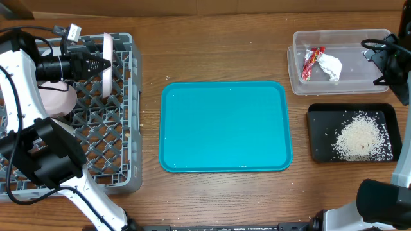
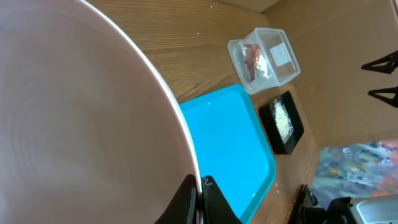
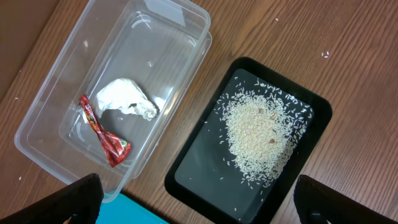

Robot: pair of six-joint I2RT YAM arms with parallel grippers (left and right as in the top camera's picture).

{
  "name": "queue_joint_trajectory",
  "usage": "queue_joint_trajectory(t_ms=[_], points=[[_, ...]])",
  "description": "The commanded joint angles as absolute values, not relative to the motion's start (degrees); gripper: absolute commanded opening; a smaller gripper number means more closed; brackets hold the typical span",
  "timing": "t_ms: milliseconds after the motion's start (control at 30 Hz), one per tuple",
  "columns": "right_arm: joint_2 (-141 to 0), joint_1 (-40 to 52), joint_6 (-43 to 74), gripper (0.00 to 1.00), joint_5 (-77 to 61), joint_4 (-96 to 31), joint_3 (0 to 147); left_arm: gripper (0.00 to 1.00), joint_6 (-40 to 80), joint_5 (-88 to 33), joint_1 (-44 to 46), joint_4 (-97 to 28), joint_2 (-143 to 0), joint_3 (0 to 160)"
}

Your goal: Sort waste into correct bins and load items into the dishwasher

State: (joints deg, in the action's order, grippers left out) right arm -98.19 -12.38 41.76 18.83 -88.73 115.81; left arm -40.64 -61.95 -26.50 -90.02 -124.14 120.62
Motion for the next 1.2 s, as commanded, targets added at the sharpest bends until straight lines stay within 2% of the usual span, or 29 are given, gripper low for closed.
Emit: queue_joint_trajectory(t_ms=[0, 33, 100, 133, 167, 533, 733, 833, 933, 1167], points=[[-97.8, -12.5, 41.8, 1.0, 19.6, -88.6, 115.9, 0.28, -38.2, -62.0, -26.8, -89.3, -123.0, 121.0], [-97.8, -12.5, 41.8, 1.0, 19.6, -88.6, 115.9, 0.42, -37.0, -61.9, -26.9, -89.1, -123.0, 121.0], [-97.8, -12.5, 41.8, 1.0, 19.6, -88.6, 115.9, 0.6, -35.2, -61.9, -27.1, -88.7, -123.0, 121.0], [-97.8, -12.5, 41.8, 1.0, 19.6, -88.6, 115.9, 0.86, -34.2, -61.9, -27.5, -88.7, -123.0, 121.0], [-97.8, -12.5, 41.8, 1.0, 19.6, -88.6, 115.9, 1.0, -33.0, -61.9, -27.9, -88.7, -123.0, 121.0], [-97.8, -12.5, 41.8, 1.0, 19.6, -88.6, 115.9, 1.0, -29.1, -59.9, -34.9, -96.8, -116.2, 121.0], [-97.8, -12.5, 41.8, 1.0, 19.6, -88.6, 115.9, 1.0, -20.0, -48.1, -34.5, -96.8, -107.5, 121.0], [-97.8, -12.5, 41.8, 1.0, 19.6, -88.6, 115.9, 1.0, -16.6, -42.0, -33.3, -96.8, -101.5, 119.7], [-97.8, -12.5, 41.8, 1.0, 19.6, -88.6, 115.9, 1.0, -16.2, -41.7, -31.2, -96.8, -94.4, 115.2], [-97.8, -12.5, 41.8, 1.0, 19.6, -88.6, 115.9, 1.0, -16.4, -43.7, -21.1, -92.2, -73.9, 93.1]])
